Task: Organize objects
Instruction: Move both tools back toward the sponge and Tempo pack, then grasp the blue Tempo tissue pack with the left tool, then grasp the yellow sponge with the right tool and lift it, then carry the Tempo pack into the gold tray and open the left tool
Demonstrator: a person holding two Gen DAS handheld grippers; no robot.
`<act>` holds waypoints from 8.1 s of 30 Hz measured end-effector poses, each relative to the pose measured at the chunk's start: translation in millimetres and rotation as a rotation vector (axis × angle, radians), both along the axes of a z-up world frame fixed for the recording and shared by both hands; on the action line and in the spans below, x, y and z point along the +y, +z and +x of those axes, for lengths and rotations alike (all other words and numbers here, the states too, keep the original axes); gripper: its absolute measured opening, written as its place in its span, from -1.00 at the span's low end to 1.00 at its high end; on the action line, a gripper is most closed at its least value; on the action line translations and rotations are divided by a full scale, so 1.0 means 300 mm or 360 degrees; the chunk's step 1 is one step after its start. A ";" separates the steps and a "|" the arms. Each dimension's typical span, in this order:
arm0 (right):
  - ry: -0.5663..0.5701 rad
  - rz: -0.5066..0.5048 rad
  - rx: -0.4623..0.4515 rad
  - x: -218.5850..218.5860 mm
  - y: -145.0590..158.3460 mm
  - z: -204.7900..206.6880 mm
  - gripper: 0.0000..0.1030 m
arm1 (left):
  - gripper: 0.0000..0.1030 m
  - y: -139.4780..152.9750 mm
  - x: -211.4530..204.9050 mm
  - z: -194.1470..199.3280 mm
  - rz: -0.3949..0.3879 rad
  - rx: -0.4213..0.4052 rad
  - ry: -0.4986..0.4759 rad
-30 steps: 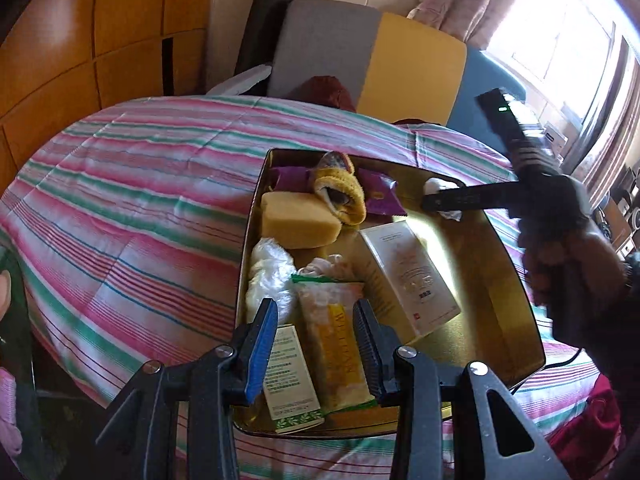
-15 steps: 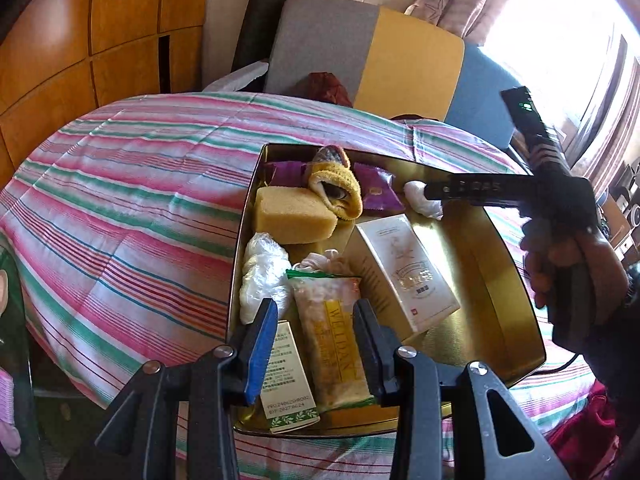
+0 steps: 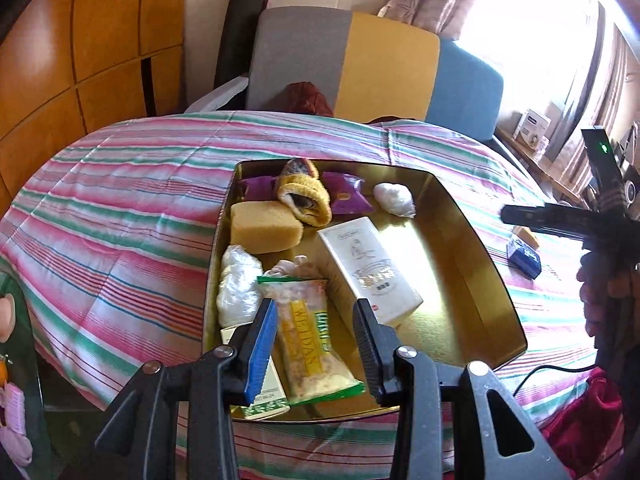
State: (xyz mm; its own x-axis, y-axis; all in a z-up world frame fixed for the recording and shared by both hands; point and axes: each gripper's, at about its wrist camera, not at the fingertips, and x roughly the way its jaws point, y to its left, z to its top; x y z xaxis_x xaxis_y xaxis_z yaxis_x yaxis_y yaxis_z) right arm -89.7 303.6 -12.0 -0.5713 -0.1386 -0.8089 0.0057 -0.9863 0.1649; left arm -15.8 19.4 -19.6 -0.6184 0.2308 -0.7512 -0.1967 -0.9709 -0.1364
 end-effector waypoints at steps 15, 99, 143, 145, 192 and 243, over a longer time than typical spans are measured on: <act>-0.0668 0.0057 -0.0039 0.606 -0.083 0.207 0.97 | -0.24 0.039 0.157 0.041 -0.0123 0.0052 -0.0179; -0.1152 -0.0724 -0.0005 0.886 -0.116 0.346 0.99 | 0.28 -0.269 1.363 -0.498 0.0077 -0.0775 -0.0313; -0.0997 -0.0282 -0.0386 0.814 -0.233 -0.186 0.96 | 0.03 -0.263 1.001 0.005 -0.0118 -0.0307 -0.0962; -0.0928 -0.0162 -0.0446 0.792 -0.257 -0.207 0.31 | 0.03 -0.262 0.996 0.000 -0.0103 -0.0316 -0.0963; -0.0313 0.0233 -0.0340 0.507 -0.282 0.165 0.25 | 0.01 0.037 0.654 0.113 0.0029 0.0037 -0.0668; -0.0247 0.0329 -0.0341 0.513 -0.300 0.136 0.23 | 0.05 -0.103 0.416 -0.395 -0.0020 -0.0297 -0.0094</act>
